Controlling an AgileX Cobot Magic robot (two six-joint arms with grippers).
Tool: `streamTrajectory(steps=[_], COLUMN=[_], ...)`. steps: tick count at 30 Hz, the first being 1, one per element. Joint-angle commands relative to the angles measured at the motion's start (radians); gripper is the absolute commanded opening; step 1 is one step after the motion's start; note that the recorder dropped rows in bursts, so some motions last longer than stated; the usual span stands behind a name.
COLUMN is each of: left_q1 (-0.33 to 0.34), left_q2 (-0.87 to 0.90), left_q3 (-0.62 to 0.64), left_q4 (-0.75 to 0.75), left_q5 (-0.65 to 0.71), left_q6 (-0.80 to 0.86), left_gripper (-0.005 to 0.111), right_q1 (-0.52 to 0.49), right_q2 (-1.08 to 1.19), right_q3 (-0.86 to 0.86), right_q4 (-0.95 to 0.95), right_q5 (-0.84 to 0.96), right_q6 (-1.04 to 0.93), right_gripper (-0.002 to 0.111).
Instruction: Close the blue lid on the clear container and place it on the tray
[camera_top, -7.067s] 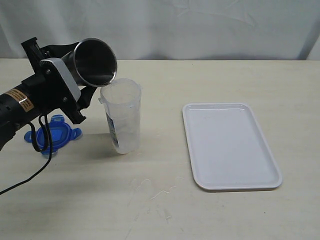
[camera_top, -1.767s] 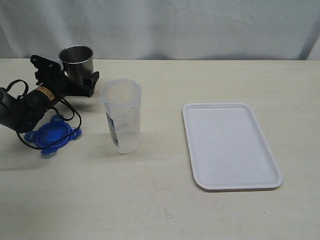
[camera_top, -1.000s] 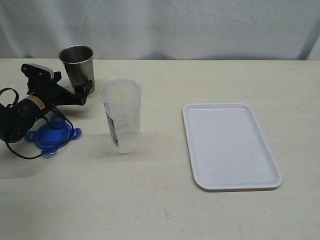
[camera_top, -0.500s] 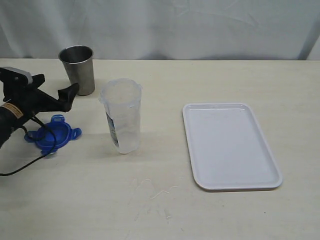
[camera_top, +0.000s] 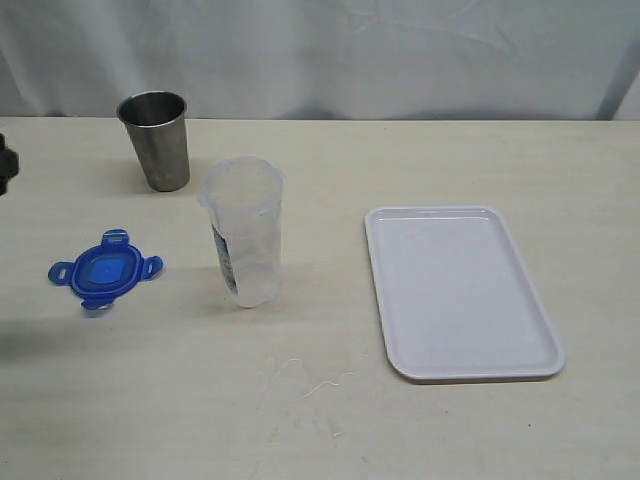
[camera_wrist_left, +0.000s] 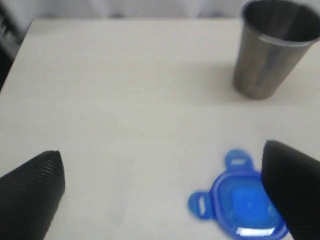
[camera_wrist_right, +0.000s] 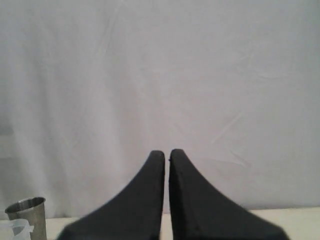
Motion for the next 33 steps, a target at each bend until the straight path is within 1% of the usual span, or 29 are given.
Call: streamTrajectory(steps=[1, 2, 3, 4, 5, 7, 8, 11, 13, 20, 22, 24, 26, 27, 29, 30, 31, 33], left_q1=[-0.012, -0.012, -0.012, -0.012, -0.012, -0.012, -0.012, -0.012, -0.012, -0.012, -0.012, -0.012, -0.012, -0.012, -0.012, -0.012, -0.012, -0.012], left_q2=[-0.064, -0.051, -0.039, -0.012, 0.001, 0.020, 0.037, 0.072, 0.095, 0.179, 0.197, 0.216, 0.228, 0.233, 0.243, 0.248, 0.248, 0.250], left_q3=[-0.154, -0.168, -0.168, -0.168, -0.168, -0.168, -0.168, -0.168, -0.168, -0.168, -0.168, -0.168, -0.168, -0.168, -0.171, -0.171, -0.171, -0.171], left_q4=[-0.136, -0.279, -0.396, -0.523, -0.557, -0.547, -0.518, -0.489, -0.486, -0.482, -0.485, -0.485, -0.485, -0.485, -0.481, -0.481, -0.480, -0.478], left_q5=[0.658, 0.779, 0.822, 0.834, 0.813, 0.735, 0.675, 0.589, 0.573, 0.598, 0.594, 0.591, 0.580, 0.564, 0.530, 0.507, 0.487, 0.446], left_q6=[0.163, 0.297, 0.389, 0.463, 0.483, 0.494, 0.495, 0.493, 0.493, 0.493, 0.493, 0.443, 0.369, 0.347, 0.363, 0.385, 0.398, 0.398], left_gripper=[0.105, 0.105, 0.105, 0.105, 0.105, 0.105, 0.105, 0.105, 0.105, 0.104, 0.098, 0.081, 0.058, 0.049, 0.032, 0.026, 0.025, 0.027], right_q1=[0.003, 0.003, 0.003, 0.003, 0.003, 0.003, 0.003, 0.003, 0.003, 0.003, 0.003, 0.003, 0.003, 0.003, 0.003, 0.003, 0.003, 0.003], right_q2=[0.004, 0.004, 0.004, 0.004, 0.004, 0.004, 0.004, 0.004, 0.004, 0.004, 0.004, 0.004, 0.004, 0.004, 0.004, 0.004, 0.004, 0.004], right_q3=[-0.002, -0.002, -0.002, -0.002, -0.002, -0.002, -0.002, -0.002, -0.002, -0.002, -0.002, -0.002, -0.002, -0.002, -0.002, -0.002, -0.002, -0.002], right_q4=[-0.007, -0.007, -0.007, -0.007, -0.007, -0.007, -0.018, -0.023, -0.023, -0.044, -0.044, -0.044, -0.044, -0.044, -0.044, -0.044, -0.044, -0.044], right_q5=[0.069, 0.088, 0.101, 0.112, 0.113, 0.113, 0.114, 0.114, 0.114, 0.114, 0.114, 0.114, 0.114, 0.114, 0.114, 0.114, 0.114, 0.114], right_q6=[0.028, 0.034, 0.035, 0.035, 0.035, 0.035, 0.035, 0.035, 0.035, 0.035, 0.035, 0.035, 0.035, 0.035, 0.035, 0.035, 0.035, 0.035], right_gripper=[0.004, 0.004, 0.004, 0.004, 0.004, 0.004, 0.004, 0.004, 0.004, 0.004, 0.004, 0.004, 0.004, 0.004, 0.004, 0.004, 0.004, 0.004])
